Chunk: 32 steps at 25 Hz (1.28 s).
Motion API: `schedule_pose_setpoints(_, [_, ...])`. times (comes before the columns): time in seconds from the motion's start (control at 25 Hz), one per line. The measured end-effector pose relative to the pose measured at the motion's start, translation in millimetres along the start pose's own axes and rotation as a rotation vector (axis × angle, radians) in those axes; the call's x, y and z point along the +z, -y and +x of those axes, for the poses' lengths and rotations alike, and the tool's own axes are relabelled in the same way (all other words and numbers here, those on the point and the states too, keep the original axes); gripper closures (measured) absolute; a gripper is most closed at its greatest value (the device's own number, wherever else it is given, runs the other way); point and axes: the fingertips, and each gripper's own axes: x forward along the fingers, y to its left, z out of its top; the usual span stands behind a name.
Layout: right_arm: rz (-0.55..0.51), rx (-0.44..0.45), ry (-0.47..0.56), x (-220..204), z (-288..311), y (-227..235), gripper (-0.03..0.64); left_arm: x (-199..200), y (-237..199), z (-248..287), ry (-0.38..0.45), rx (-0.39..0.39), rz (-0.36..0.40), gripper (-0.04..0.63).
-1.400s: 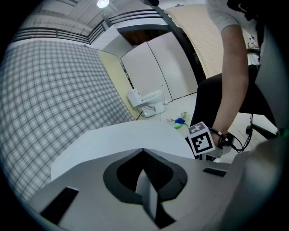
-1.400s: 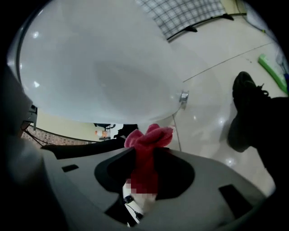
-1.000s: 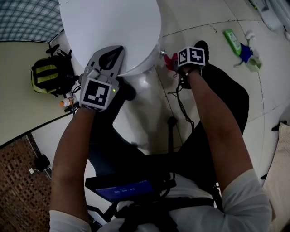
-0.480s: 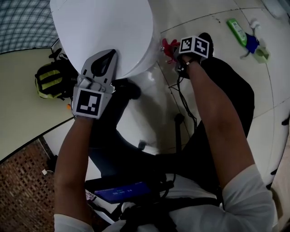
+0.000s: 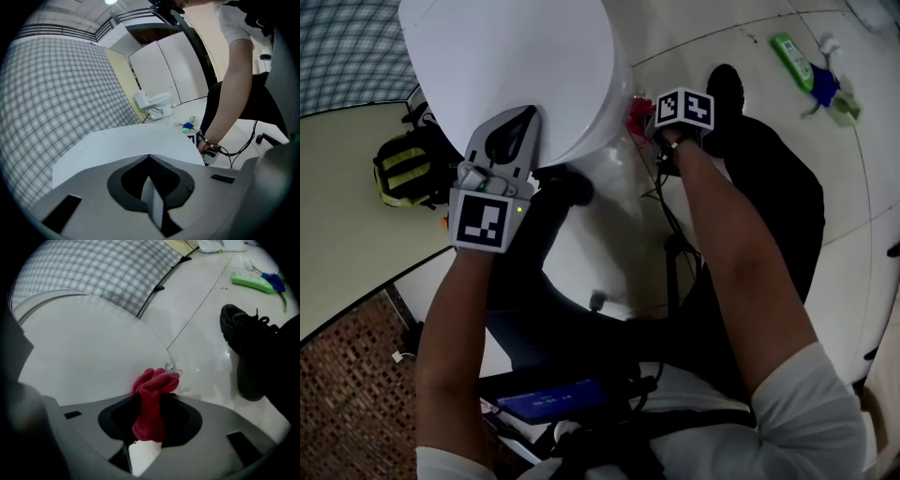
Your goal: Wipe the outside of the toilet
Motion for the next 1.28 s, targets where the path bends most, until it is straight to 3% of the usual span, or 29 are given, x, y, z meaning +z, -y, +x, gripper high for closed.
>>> schedule_pose_setpoints(0.64, [-0.004,-0.009,-0.145,-70,40,-19,0.476,0,4,-2,0.007,-0.008,0.02,0.615])
schedule_pose_setpoints(1.0, [0.192,0.087,-0.136,-94,56,-38,0.476,0,8,-3,0.015,-0.008,0.026,0.615])
schedule_pose_setpoints(1.28, [0.202,0.123,-0.15,-108,70,-55,0.476,0,10,-4,0.022,-0.009,0.028,0.615])
